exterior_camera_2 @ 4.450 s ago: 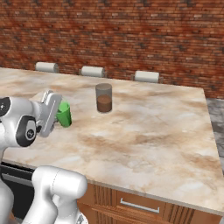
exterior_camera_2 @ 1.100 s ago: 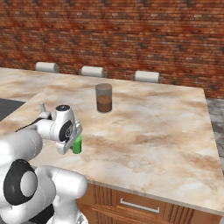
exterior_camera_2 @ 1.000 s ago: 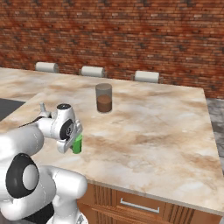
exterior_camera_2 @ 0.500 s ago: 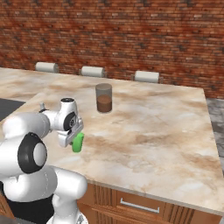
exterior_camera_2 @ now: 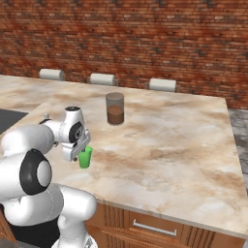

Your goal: Open the cabinet directly in front. Then move the liquor and the cup to the dining counter with the jar on it.

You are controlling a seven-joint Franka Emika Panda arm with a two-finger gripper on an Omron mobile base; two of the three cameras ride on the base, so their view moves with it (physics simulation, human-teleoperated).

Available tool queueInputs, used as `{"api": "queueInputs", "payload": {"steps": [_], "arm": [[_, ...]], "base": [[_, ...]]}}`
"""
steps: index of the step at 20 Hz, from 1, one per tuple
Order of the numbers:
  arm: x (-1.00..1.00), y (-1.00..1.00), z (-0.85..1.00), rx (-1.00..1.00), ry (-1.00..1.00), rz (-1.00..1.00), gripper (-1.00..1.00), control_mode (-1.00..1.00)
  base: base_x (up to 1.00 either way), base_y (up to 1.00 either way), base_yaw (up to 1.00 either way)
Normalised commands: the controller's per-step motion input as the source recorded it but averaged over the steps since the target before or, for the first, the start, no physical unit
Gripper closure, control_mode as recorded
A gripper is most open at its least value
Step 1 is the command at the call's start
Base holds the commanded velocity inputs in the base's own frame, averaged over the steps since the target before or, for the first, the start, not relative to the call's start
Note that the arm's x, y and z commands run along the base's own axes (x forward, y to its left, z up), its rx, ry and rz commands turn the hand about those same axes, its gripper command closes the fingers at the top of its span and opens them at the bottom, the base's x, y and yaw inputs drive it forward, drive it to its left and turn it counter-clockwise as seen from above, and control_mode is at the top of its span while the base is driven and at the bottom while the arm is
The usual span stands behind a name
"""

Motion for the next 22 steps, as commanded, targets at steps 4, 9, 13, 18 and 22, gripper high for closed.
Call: {"api": "queueInputs", "payload": {"steps": [4, 9, 13, 18, 22], "arm": [[-0.19, -0.03, 0.1, 0.02, -0.09, 0.0, -1.0, -1.0], [-0.13, -0.08, 0.35, 0.07, -0.03, 0.0, -1.0, -1.0], [-0.02, 0.0, 0.45, 0.06, 0.0, 0.0, -1.0, -1.0], [-0.14, 0.0, 0.32, 0.04, 0.0, 0.0, -1.0, -1.0], [-0.38, 0.0, 0.16, 0.01, -0.02, 0.0, -1.0, -1.0]], "base": [[0.0, 0.0, 0.0], [0.0, 0.0, 0.0], [0.0, 0.0, 0.0], [0.0, 0.0, 0.0], [0.0, 0.0, 0.0]]}}
